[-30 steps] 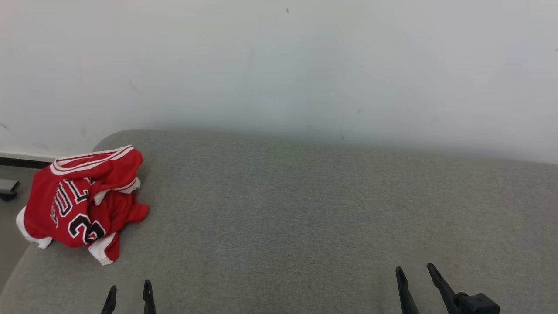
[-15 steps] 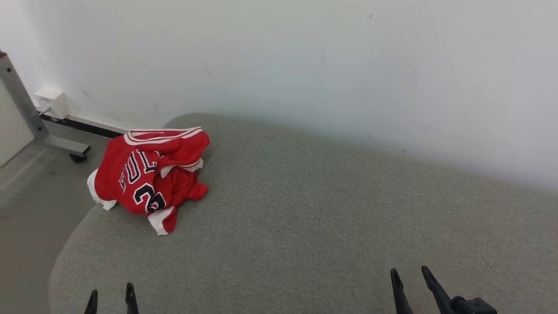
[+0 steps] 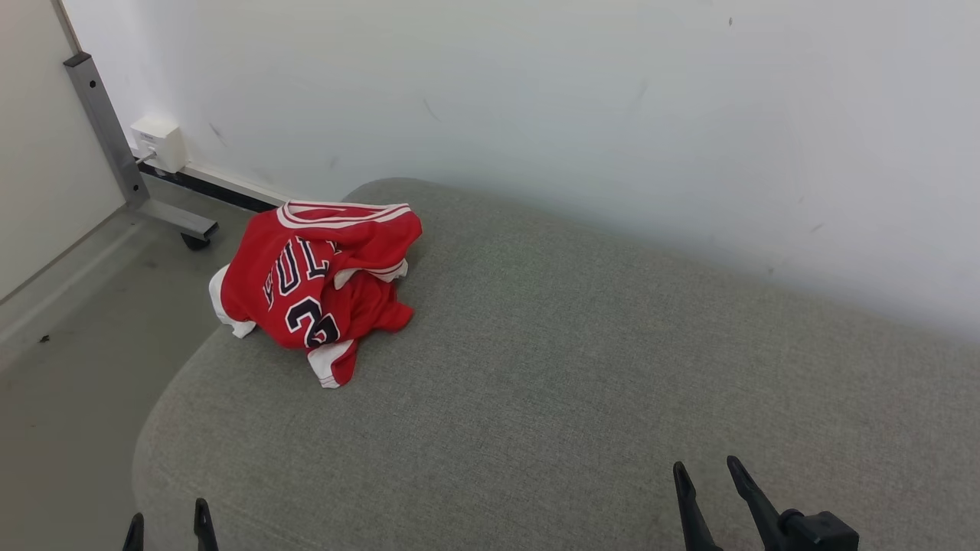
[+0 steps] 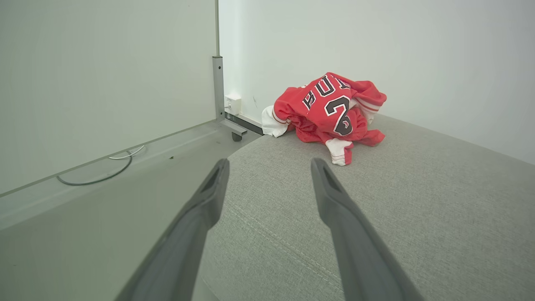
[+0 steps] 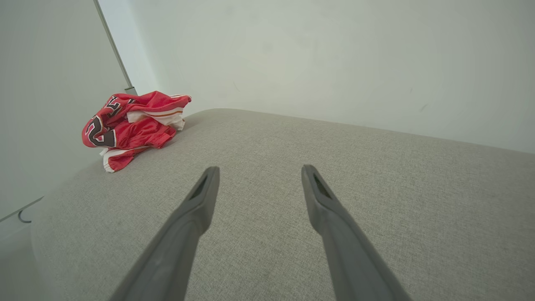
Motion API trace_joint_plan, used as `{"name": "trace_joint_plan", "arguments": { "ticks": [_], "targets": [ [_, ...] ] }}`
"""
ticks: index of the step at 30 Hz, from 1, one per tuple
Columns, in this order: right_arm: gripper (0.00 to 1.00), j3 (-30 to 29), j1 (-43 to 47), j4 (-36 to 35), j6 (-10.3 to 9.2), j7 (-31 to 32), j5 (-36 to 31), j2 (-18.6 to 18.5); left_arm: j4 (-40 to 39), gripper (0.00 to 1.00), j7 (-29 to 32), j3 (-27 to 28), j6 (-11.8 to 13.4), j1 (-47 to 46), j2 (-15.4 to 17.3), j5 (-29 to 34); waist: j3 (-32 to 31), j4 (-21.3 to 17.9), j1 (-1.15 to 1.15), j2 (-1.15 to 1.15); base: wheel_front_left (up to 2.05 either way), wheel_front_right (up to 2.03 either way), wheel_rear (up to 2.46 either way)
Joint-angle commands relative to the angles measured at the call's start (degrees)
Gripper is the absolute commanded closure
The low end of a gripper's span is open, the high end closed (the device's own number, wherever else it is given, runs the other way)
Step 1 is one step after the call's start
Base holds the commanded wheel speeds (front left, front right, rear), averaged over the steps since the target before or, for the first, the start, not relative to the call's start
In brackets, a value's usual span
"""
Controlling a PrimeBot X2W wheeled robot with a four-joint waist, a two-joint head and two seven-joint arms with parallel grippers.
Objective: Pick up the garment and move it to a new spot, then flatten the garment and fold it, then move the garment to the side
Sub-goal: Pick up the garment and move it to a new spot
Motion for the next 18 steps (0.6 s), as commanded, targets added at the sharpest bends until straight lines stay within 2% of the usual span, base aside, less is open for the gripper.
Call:
{"name": "trace_joint_plan", "arguments": {
  "ticks": [1, 9, 12, 18],
  "targets": [
    [0.00, 0.1, -0.7, 0.1, 0.05, -0.3, -0.2, -0.1, -0.2, 0.00, -0.2, 0.3, -0.3, 0.4, 0.1, 0.4, 0.1, 0.1, 0.00, 0.00, 0.00, 0.00, 0.00],
    [0.00, 0.3, -0.7, 0.5, 0.05, -0.5, -0.4, -0.1, 0.6, 0.00, -0.2, 0.4, -0.8, -1.5, 0.0, -0.9, 0.2, 0.1, 0.00, 0.00, 0.00, 0.00, 0.00],
    [0.00, -0.2, 0.0, 0.1, 0.05, -0.5, -0.2, -0.1, 3.0, 0.00, -0.2, -0.4, -1.5, -4.2, 1.1, -2.0, 0.4, 0.0, 0.00, 0.00, 0.00, 0.00, 0.00],
    [0.00, 1.4, -0.5, -1.1, 0.05, -0.4, -0.7, -0.1, 7.1, 0.00, 6.7, -1.8, -2.4, -13.1, 4.7, -5.4, 2.9, -3.5, 0.00, 0.00, 0.00, 0.00, 0.00]
  ]
}}
